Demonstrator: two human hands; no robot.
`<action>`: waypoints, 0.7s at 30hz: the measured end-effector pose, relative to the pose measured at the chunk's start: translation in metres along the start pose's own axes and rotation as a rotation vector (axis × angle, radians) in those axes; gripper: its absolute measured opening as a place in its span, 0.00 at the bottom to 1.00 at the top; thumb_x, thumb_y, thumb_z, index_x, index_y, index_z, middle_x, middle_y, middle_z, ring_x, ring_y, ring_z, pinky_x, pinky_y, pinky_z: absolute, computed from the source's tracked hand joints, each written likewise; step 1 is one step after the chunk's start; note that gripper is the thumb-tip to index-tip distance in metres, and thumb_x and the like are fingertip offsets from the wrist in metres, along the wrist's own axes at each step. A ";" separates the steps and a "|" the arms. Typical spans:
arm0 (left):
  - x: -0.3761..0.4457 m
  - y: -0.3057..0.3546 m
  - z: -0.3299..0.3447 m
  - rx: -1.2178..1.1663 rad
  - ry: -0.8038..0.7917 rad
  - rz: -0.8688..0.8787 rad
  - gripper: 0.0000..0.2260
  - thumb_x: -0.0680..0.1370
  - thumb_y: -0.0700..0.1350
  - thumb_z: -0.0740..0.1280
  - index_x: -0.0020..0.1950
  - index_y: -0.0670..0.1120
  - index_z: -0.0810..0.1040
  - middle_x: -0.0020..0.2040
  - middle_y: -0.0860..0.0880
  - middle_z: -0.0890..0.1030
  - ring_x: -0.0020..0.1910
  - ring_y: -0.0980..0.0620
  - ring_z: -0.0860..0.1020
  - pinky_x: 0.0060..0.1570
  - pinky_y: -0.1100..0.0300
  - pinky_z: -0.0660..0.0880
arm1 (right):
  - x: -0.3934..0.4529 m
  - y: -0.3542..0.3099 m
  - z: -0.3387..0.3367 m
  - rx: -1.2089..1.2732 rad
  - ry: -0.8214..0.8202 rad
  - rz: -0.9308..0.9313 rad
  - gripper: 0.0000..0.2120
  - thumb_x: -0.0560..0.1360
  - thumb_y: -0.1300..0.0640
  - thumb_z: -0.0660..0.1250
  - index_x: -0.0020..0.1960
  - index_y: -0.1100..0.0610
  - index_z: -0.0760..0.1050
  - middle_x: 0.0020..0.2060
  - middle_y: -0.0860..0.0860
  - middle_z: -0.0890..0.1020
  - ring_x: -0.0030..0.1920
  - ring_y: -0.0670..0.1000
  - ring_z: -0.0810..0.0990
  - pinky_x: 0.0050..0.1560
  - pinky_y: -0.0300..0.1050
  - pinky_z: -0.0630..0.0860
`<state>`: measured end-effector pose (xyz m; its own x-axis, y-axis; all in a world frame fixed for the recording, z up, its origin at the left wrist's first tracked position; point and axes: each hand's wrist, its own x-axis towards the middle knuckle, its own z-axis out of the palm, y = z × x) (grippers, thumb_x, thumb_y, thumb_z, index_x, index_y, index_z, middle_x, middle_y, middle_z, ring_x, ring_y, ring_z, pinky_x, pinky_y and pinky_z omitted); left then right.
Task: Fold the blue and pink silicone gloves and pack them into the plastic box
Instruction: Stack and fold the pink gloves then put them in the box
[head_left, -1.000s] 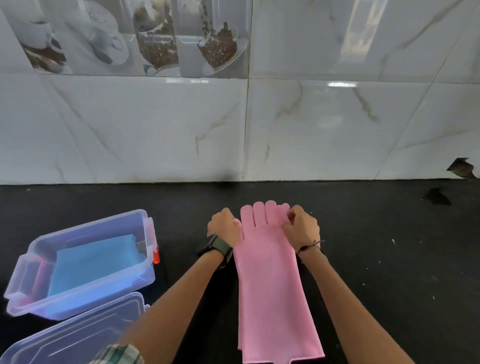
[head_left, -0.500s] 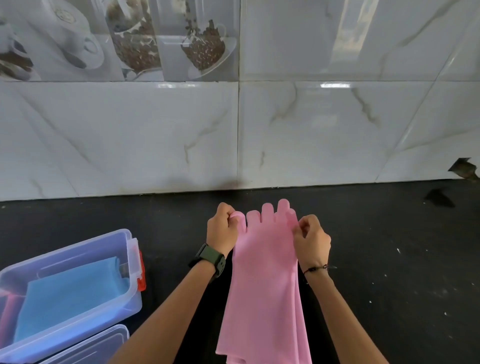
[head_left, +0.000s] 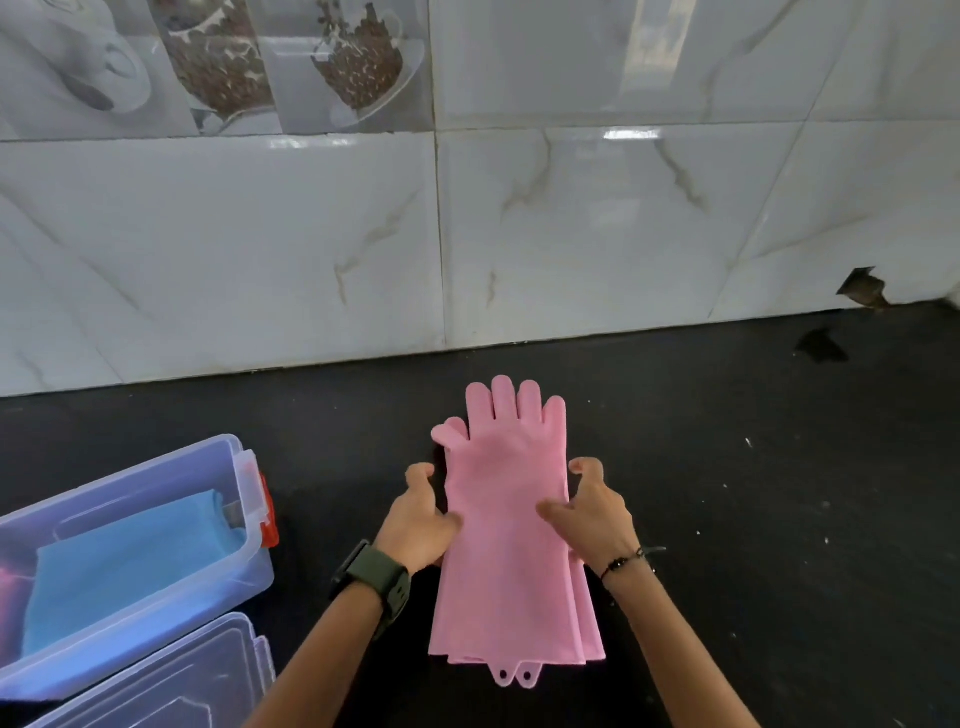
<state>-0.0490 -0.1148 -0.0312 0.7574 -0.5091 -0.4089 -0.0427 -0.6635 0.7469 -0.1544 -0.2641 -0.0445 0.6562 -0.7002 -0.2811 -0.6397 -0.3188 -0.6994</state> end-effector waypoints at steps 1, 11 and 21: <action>-0.004 0.000 0.003 0.024 0.011 0.015 0.29 0.75 0.38 0.61 0.73 0.46 0.53 0.46 0.43 0.79 0.43 0.45 0.80 0.47 0.52 0.79 | -0.011 0.004 0.005 -0.033 -0.023 -0.017 0.24 0.71 0.57 0.66 0.62 0.53 0.60 0.33 0.47 0.75 0.29 0.47 0.76 0.24 0.36 0.71; -0.027 0.004 0.030 0.177 0.038 0.082 0.19 0.75 0.35 0.57 0.65 0.42 0.63 0.56 0.36 0.79 0.50 0.34 0.80 0.50 0.45 0.79 | -0.040 0.014 -0.011 -0.163 0.065 -0.015 0.16 0.74 0.60 0.60 0.61 0.55 0.68 0.36 0.50 0.75 0.35 0.51 0.75 0.30 0.38 0.71; -0.017 -0.006 0.023 0.274 0.207 0.203 0.14 0.76 0.35 0.57 0.60 0.46 0.70 0.50 0.42 0.80 0.46 0.42 0.80 0.46 0.53 0.78 | -0.067 0.018 0.001 -0.313 0.077 0.011 0.14 0.78 0.59 0.55 0.63 0.53 0.61 0.43 0.53 0.80 0.40 0.52 0.81 0.40 0.46 0.80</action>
<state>-0.0764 -0.1143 -0.0406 0.8296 -0.5426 -0.1319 -0.3566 -0.6965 0.6227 -0.2098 -0.2228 -0.0390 0.6238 -0.7474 -0.2285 -0.7467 -0.4836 -0.4567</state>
